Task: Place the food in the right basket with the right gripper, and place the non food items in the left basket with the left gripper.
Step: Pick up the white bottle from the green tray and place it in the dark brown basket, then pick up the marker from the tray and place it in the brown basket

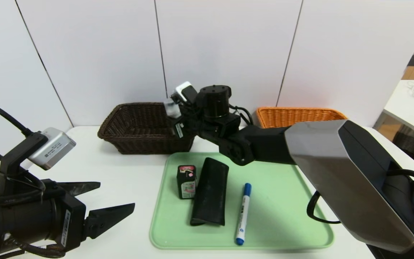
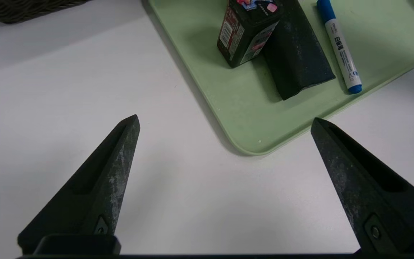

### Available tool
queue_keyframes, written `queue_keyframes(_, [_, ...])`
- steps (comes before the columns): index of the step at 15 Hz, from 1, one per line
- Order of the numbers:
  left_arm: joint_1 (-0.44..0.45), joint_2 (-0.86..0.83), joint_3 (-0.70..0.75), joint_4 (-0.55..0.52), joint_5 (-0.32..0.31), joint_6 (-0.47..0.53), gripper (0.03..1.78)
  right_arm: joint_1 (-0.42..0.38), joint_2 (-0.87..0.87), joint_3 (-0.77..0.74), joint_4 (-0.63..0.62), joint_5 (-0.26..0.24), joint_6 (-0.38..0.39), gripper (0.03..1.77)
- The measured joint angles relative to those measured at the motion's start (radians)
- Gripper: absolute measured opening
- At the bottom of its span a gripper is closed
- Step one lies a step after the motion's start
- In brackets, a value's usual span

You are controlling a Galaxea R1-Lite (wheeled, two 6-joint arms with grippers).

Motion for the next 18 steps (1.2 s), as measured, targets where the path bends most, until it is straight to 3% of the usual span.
queue_keyframes(4, [0.000,0.014,0.001,-0.014,0.000,0.000,1.69,-0.003,-0.003,0.000,0.001,0.000,0.000,1.22])
queue_keyframes(7, [0.001,0.018,0.000,-0.015,0.000,0.001,1.69,-0.003,-0.043,0.001,0.018,0.007,-0.003,1.38])
queue_keyframes(13, [0.001,0.016,0.001,-0.016,0.003,0.001,1.69,0.004,-0.242,0.035,0.123,0.016,-0.005,1.55])
queue_keyframes(18, [0.000,-0.002,0.001,-0.016,0.000,0.000,1.69,0.017,-0.472,0.121,0.325,-0.032,-0.006,1.63])
